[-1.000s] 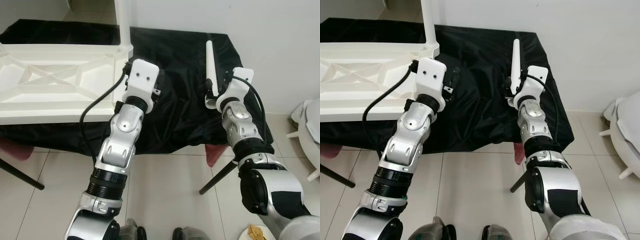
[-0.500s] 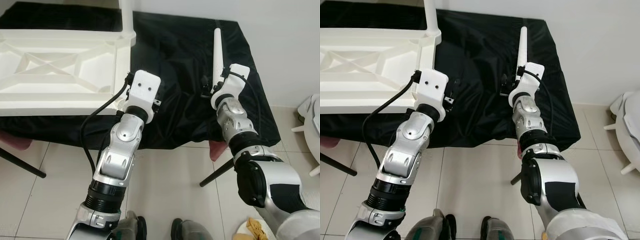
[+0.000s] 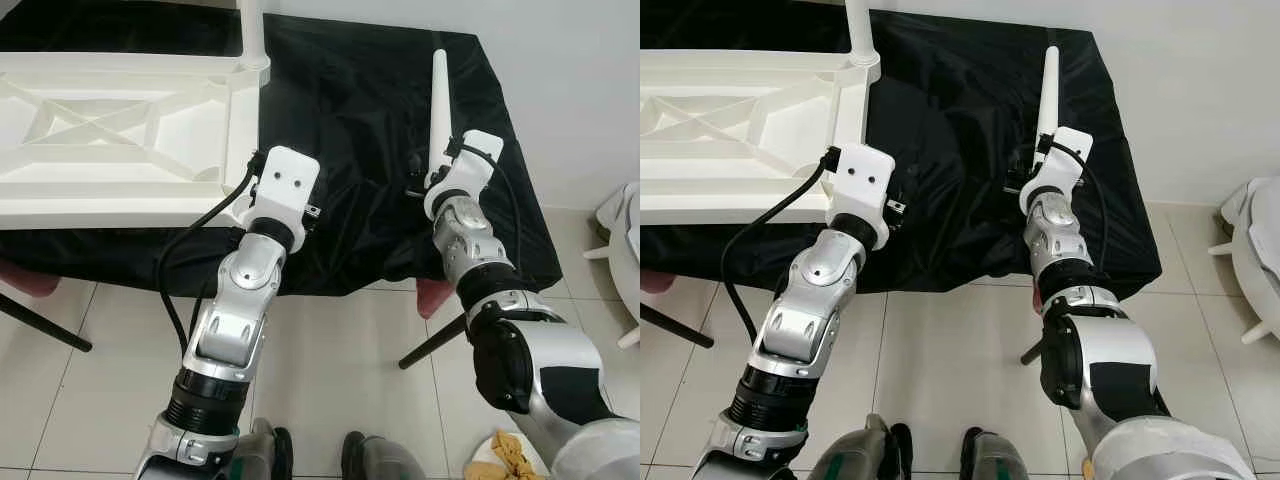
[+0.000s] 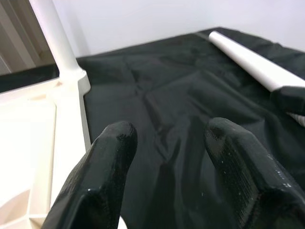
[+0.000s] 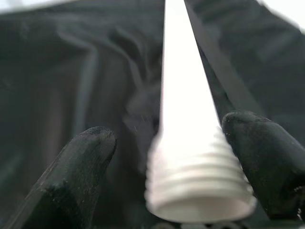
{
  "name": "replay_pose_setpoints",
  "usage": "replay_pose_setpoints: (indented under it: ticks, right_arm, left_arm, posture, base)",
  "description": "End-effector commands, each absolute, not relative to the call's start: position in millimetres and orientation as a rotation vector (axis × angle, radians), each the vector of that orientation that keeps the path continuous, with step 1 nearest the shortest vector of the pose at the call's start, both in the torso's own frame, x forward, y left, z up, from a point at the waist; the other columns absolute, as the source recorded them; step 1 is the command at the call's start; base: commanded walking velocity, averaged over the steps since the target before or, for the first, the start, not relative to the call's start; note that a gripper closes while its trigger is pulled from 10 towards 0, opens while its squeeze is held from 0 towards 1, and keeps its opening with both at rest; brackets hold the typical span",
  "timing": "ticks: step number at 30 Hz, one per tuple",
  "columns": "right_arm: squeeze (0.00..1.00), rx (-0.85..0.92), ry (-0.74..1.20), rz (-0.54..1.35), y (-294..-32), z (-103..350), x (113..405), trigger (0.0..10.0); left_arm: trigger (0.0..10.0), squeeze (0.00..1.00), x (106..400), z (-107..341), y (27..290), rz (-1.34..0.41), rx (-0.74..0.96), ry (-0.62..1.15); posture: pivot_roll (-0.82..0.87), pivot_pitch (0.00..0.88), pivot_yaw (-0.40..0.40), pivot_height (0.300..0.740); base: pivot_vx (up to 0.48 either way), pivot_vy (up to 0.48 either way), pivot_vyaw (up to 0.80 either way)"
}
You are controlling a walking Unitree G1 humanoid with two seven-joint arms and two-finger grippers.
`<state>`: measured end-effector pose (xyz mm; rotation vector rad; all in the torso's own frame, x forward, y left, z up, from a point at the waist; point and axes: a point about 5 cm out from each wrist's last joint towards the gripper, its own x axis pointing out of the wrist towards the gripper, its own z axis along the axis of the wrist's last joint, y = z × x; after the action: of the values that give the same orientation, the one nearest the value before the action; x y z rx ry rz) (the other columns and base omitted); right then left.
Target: Building children table
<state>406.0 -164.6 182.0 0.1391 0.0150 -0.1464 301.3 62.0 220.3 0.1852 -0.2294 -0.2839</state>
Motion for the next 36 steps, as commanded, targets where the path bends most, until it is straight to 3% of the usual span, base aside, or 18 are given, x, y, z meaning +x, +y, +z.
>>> replay_pose_setpoints:
  ticks: [1,15,16,18,19,20,35,36]
  right_arm:
    - [0.00,0.148,0.094,-0.191,-164,164,402,10.0]
    - [0.00,0.149,0.093,-0.271,-165,157,398,10.0]
    - [0.00,0.147,0.089,-0.281,-166,157,398,8.7]
    - [0.00,0.145,0.088,-0.293,-167,157,398,8.7]
    - [0.00,0.152,0.085,-0.296,-167,157,398,1.1]
    - [0.00,0.151,0.082,-0.309,-168,157,397,0.0]
    - [0.00,0.093,-0.013,-0.340,-179,163,394,0.0]
    - [0.00,0.067,-0.056,-0.316,-180,165,393,4.2]
  left_arm:
    - [10.0,0.00,297,216,64,-0.277,0.198,-0.203]
    - [10.0,0.00,294,214,66,-0.267,0.200,-0.178]
    - [10.0,0.00,294,214,66,-0.267,0.201,-0.177]
    - [10.0,0.00,294,214,66,-0.267,0.202,-0.177]
    - [10.0,0.00,294,214,66,-0.267,0.204,-0.175]
    - [10.0,0.00,294,214,66,-0.268,0.206,-0.175]
    - [10.0,0.00,297,218,64,-0.287,0.217,-0.192]
    - [10.0,0.00,299,219,64,-0.290,0.217,-0.197]
  posture:
    - [0.15,0.191,-0.021,0.740]
    - [0.15,0.204,-0.021,0.740]
    - [0.15,0.204,-0.021,0.740]
    - [0.15,0.205,-0.018,0.740]
    - [0.15,0.207,-0.017,0.740]
    - [0.15,0.206,-0.015,0.740]
    - [0.13,0.204,0.000,0.740]
    - [0.12,0.199,0.001,0.740]
  base:
    - [0.000,0.000,0.00]
    - [0.000,0.000,0.00]
    - [0.000,0.000,0.00]
    - [0.000,0.000,0.00]
    - [0.000,0.000,0.00]
    - [0.000,0.000,0.00]
    - [0.000,0.000,0.00]
    - [0.000,0.000,0.00]
